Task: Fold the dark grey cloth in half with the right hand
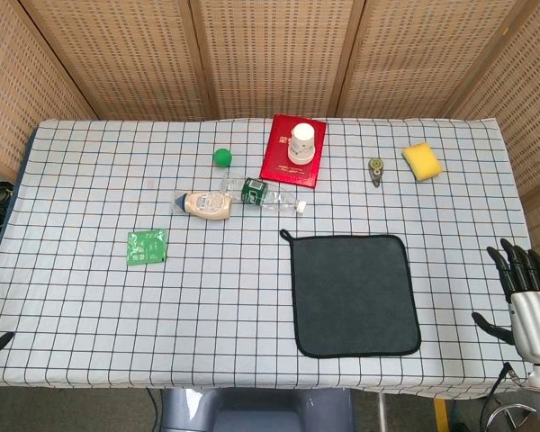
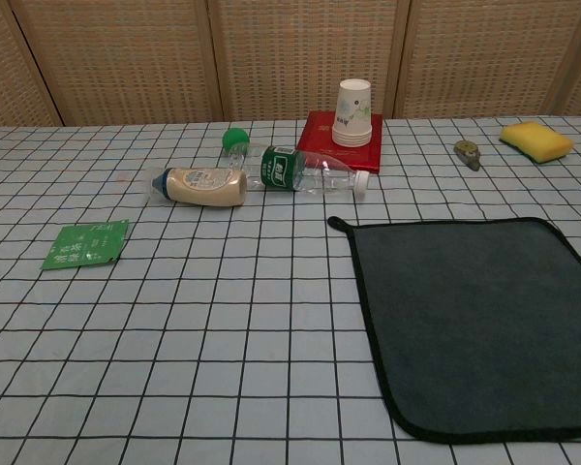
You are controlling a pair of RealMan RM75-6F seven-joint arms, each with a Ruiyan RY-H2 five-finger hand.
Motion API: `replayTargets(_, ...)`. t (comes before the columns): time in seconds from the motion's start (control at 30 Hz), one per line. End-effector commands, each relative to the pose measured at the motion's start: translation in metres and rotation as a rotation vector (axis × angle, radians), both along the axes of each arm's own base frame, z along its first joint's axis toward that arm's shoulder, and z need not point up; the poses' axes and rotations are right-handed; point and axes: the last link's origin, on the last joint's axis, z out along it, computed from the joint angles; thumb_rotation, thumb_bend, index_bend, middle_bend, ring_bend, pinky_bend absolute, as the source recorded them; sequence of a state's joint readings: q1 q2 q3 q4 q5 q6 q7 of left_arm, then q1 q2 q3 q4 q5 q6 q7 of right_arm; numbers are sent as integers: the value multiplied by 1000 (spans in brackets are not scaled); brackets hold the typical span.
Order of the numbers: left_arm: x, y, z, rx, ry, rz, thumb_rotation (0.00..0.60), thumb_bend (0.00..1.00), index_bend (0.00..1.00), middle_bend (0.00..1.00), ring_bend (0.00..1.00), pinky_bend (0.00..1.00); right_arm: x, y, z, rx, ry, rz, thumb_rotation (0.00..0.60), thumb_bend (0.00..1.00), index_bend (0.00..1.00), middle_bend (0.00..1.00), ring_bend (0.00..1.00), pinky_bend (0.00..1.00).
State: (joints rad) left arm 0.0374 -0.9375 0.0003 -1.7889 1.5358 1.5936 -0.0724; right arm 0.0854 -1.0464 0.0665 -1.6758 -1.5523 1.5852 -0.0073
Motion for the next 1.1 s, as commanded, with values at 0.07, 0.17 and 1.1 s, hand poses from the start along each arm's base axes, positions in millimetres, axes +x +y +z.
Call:
replayTargets(0.07,0,1,0,-1,-5,1,600,0,0,0,0,0,-1,0,-3,28,2,-6,600,0,0,0,0,0)
replayTargets(0.17,0,1,0,1,-6,-1,600,0,0,0,0,0,-1,1,-8,87,1,-9,600,0,12,0,0,0)
replayTargets(1.1,-5,10,-2,-8,-1,24,600,0,0,0,0,0,-1,2,-142,587,144,182,600,444,480,0,0,0)
